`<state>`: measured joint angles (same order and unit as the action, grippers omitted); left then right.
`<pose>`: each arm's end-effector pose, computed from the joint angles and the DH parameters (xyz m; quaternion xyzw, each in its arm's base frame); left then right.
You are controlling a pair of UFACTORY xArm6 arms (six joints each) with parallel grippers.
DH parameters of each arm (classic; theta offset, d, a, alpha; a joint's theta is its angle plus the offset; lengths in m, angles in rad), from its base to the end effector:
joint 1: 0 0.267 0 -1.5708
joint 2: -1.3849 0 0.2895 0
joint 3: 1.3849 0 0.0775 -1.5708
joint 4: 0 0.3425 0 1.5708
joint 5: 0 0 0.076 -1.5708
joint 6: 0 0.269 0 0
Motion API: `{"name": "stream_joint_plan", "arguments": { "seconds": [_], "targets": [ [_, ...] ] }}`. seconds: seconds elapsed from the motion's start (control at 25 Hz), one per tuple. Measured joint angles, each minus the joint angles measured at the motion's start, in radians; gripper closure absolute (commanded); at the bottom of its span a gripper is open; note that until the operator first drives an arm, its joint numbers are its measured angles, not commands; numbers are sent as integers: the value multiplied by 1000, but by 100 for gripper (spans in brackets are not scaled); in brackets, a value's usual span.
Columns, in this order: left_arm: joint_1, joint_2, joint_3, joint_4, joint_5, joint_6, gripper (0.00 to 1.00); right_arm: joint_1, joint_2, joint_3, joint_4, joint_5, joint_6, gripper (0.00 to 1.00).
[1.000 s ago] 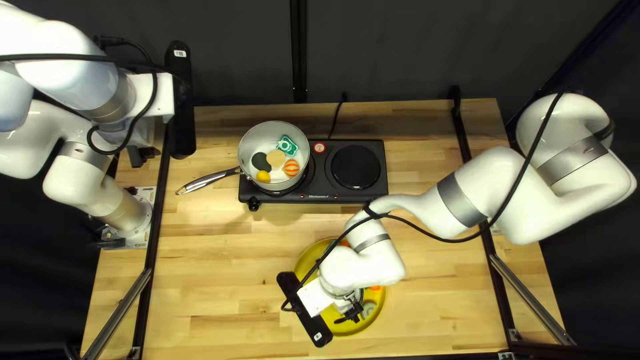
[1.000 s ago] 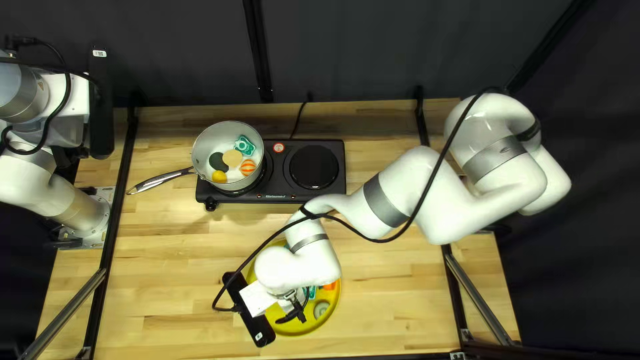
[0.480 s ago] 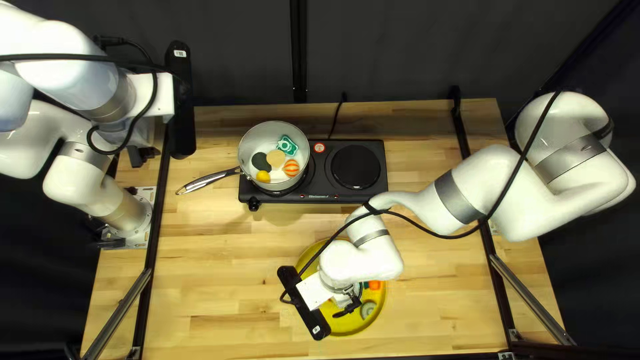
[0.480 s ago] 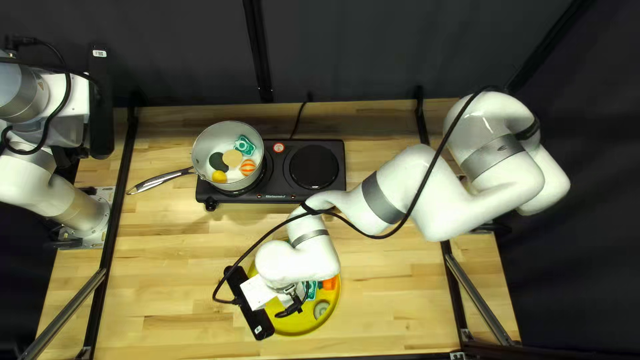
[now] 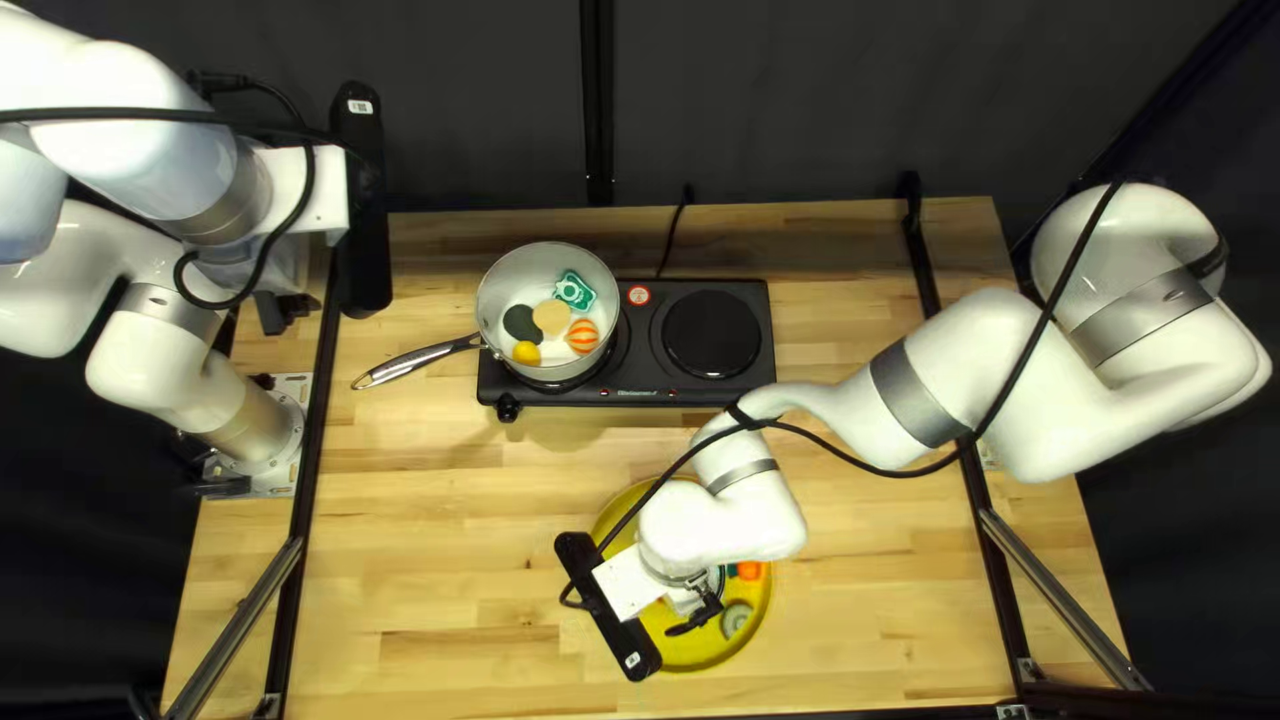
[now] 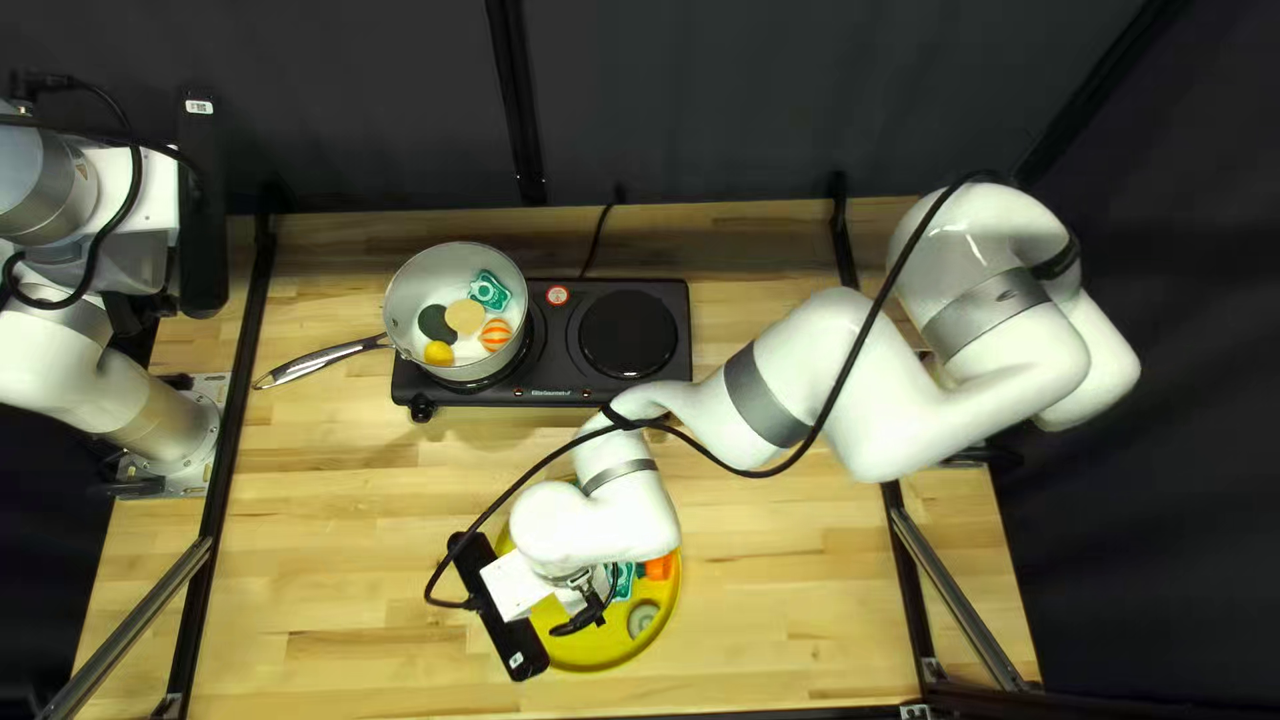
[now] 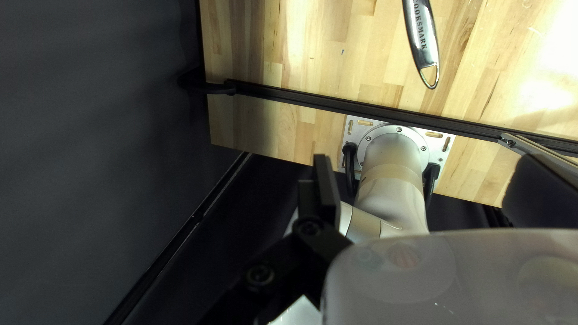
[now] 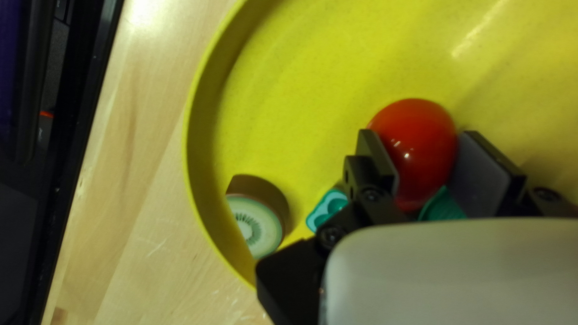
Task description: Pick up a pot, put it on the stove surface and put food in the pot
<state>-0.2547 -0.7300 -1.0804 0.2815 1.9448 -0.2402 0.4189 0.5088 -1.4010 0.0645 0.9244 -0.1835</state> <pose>0.2141 0.0241 0.4051 -0.9882 -0.0352 0.0317 0.1459 0.5146 0.2410 0.0637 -0.9602 -0.2775 0.0190 0.0234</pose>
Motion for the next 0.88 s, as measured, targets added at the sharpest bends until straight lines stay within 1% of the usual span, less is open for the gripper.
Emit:
{"name": "stream_joint_plan", "arguments": {
  "seconds": [0.12, 0.2, 0.36, 0.48, 0.64, 0.72, 0.88],
  "targets": [
    [0, 0, 0, 0, 0, 0, 0, 5, -7, -54, -29, 73, 16, 100],
    [0, 0, 0, 0, 0, 0, 0, 3, -19, -68, -42, 104, 19, 100],
    [0, 0, 0, 0, 0, 0, 0, -23, -87, -38, -62, 135, -1, 100],
    [0, 0, 0, 0, 0, 0, 0, -59, -147, -13, -74, 163, -35, 100],
    [0, 0, 0, 0, 0, 0, 0, -114, -220, 0, -85, 223, -78, 100],
    [0, 0, 0, 0, 0, 0, 0, -120, -232, -2, -89, 243, -79, 100],
    [0, 0, 0, 0, 0, 0, 0, -85, -204, -19, -91, 246, -44, 100]
  ]
}}
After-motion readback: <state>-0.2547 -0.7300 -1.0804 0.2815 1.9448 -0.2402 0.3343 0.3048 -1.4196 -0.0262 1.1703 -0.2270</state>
